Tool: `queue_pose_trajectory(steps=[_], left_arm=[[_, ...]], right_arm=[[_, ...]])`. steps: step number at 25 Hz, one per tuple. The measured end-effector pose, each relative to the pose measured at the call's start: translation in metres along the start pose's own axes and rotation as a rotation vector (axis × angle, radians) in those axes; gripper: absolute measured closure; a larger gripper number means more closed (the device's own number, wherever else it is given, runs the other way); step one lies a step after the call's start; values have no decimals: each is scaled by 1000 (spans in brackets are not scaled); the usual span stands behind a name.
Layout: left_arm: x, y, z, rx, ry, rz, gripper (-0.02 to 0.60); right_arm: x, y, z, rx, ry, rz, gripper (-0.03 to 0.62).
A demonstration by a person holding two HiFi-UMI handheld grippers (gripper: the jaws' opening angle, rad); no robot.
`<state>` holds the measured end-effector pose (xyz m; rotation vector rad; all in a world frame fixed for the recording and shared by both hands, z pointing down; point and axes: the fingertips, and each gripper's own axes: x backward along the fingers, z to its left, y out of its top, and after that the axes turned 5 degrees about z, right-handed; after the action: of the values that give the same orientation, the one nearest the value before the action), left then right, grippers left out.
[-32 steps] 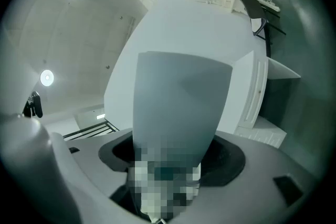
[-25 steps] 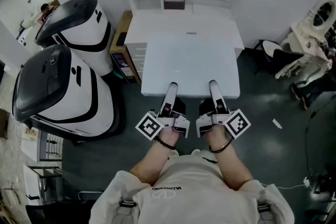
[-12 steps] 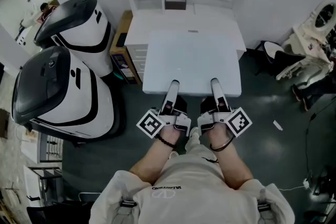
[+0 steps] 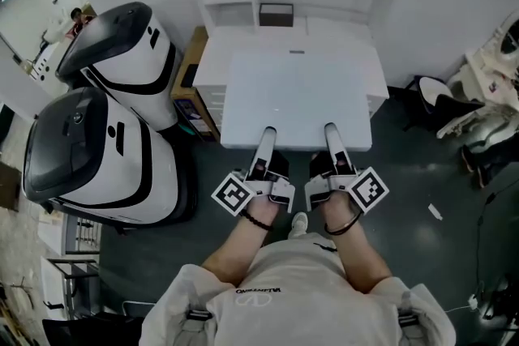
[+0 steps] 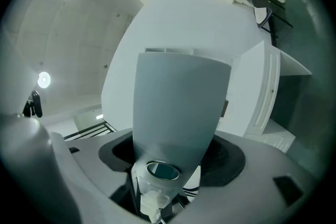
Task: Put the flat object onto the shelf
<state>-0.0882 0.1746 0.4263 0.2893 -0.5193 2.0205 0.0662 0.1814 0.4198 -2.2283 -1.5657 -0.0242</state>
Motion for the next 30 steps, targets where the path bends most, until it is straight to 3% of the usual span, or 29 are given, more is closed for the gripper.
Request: queue_pose_trajectory(steps=[4,10,15,30], left_arm=[[-43,-3,11,-15,-4,-16,265],[-62,-6,14,-41,-31,-39,265],[-111,-20,30,-41,-1,-41,265],[-187,10,82,-25,5,-23,265]], right_arm=[[-29,35,-14,-1,13,18,263],[-44,52,-17,13,58,36,263],[-67,95,-39,-26,41,44,263],[-144,127,-81,-28,16,35,263]])
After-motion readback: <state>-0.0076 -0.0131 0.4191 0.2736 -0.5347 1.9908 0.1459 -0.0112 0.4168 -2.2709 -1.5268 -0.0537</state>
